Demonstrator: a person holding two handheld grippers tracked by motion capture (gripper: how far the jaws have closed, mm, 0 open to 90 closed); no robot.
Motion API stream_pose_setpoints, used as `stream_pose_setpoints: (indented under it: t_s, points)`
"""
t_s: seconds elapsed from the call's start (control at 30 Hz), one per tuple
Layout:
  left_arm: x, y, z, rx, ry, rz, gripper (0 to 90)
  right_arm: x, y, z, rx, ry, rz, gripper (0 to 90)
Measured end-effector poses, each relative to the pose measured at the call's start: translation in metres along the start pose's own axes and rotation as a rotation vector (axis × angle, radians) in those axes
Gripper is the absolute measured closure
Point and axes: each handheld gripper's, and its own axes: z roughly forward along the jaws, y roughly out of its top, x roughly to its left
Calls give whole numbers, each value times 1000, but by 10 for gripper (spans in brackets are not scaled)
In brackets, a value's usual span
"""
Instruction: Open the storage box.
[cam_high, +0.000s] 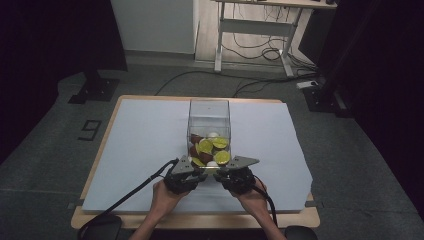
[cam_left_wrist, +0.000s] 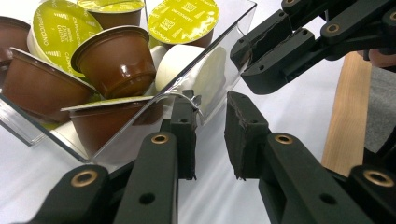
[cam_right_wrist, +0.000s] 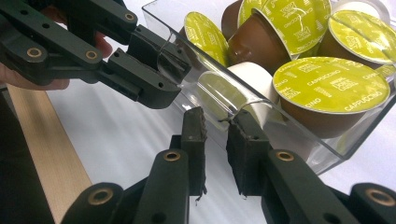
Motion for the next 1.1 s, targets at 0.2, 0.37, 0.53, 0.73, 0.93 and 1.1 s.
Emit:
stream_pose_setpoints:
  t_s: [0.2,0.37,0.53,0.73,0.93,1.1]
  points:
    - [0,-1,-1,16,-5,11,736,-1,-1,0,7,14,-1,766]
    - [-2,-3,-4,18,-2,17,726,-3,-3,-1,7,23,-2,759]
    - [-2,-3,-11,16,0,21,714,-5,-5,-6,5,26,3,731]
    - [-1,-5,-17,17,-2,23,696,-9,-9,-12,7,20,0,695]
    - [1,-11,-22,32,4,22,670,-14,-13,-19,9,13,3,676]
    - [5,-13,-30,36,-3,13,651,-17,-15,-24,9,16,6,661]
